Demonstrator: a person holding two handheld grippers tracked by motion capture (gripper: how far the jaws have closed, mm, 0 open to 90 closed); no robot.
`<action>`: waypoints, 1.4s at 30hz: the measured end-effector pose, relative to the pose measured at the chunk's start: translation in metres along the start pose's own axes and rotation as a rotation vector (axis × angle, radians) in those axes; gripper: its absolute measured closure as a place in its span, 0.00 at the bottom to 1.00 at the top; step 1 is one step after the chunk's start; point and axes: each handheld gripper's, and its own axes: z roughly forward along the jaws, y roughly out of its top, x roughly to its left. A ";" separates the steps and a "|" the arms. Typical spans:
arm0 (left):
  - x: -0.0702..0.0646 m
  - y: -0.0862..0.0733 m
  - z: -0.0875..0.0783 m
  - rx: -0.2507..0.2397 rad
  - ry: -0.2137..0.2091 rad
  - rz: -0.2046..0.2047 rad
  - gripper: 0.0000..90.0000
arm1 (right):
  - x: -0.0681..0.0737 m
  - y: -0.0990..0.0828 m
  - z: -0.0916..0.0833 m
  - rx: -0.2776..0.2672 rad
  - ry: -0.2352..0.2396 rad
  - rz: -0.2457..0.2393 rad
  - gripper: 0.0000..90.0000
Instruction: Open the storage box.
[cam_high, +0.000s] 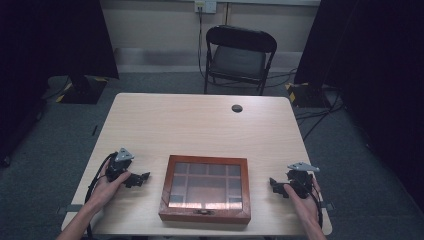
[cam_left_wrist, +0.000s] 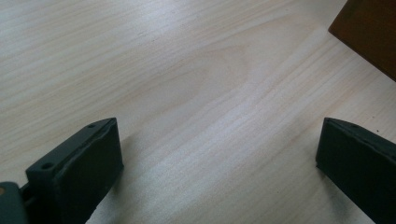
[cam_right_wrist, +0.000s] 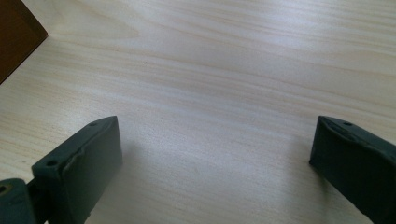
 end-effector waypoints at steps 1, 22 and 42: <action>0.000 0.000 0.000 0.000 0.000 -0.001 0.00 | 0.000 0.000 0.000 0.000 0.001 0.002 0.02; 0.000 0.000 0.000 -0.002 0.000 0.001 0.00 | 0.008 0.010 -0.015 -0.023 0.178 -0.015 0.27; 0.000 0.000 0.000 -0.001 0.000 0.000 0.00 | 0.036 0.035 -0.045 -0.109 0.418 -0.065 0.54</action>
